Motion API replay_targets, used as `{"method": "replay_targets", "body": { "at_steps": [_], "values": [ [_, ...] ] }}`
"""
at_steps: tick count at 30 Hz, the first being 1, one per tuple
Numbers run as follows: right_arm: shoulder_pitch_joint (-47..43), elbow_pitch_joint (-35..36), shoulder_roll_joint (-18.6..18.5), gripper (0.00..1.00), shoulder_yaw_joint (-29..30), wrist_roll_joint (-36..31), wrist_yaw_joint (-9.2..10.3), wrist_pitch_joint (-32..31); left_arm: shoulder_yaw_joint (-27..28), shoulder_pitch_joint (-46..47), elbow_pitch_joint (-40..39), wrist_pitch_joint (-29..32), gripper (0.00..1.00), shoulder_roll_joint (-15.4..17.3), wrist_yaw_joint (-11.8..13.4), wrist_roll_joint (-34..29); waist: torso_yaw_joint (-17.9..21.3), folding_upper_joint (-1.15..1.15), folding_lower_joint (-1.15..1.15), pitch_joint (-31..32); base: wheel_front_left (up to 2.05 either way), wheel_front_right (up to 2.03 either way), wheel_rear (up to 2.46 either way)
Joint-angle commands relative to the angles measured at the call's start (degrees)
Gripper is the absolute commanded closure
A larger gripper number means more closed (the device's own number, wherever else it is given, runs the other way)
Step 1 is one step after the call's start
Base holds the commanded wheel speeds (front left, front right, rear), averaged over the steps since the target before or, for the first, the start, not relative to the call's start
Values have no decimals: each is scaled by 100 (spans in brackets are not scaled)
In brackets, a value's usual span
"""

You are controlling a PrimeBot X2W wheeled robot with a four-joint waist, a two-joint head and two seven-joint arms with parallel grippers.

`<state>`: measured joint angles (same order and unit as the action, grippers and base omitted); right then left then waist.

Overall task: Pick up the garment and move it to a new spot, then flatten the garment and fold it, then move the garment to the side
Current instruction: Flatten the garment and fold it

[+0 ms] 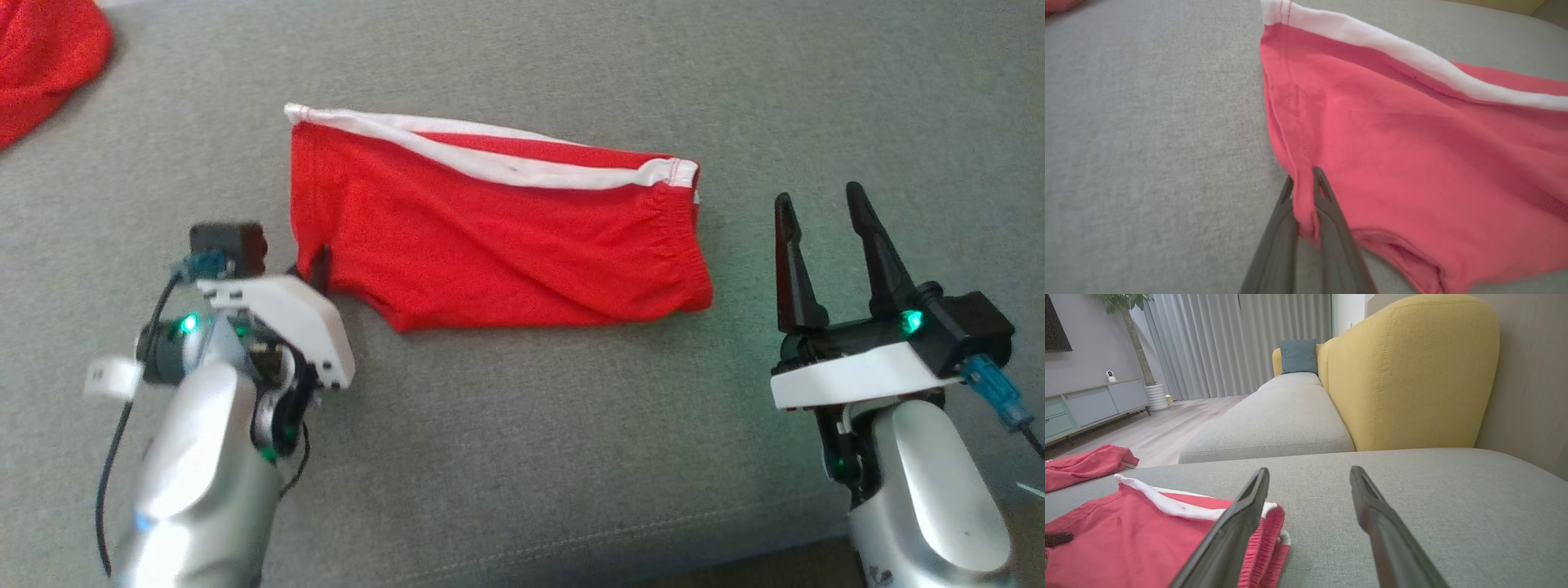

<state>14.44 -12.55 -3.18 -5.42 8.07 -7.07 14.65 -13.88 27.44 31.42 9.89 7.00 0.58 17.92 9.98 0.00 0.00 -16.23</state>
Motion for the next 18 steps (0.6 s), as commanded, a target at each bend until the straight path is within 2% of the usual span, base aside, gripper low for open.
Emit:
{"method": "replay_targets", "body": {
  "at_steps": [1, 10, 18],
  "values": [
    [-28, 226, 30, 0, -83, -31, -42, 35, 213, -121, -354, -99, 100, 177, 46, 78, -73, 0, 0, 32, 0, 0, 0],
    [-91, 193, 30, 0, -22, -183, -42, -22, 319, -1283, -1760, -272, 100, 55, 310, 311, -393, 0, 0, 138, 0, 0, 0],
    [-76, 196, 30, 0, -1, -254, -42, -289, 201, -2101, -2487, -273, 100, -160, 586, 462, -502, 0, 0, 183, 0, 0, 0]
  ]
}}
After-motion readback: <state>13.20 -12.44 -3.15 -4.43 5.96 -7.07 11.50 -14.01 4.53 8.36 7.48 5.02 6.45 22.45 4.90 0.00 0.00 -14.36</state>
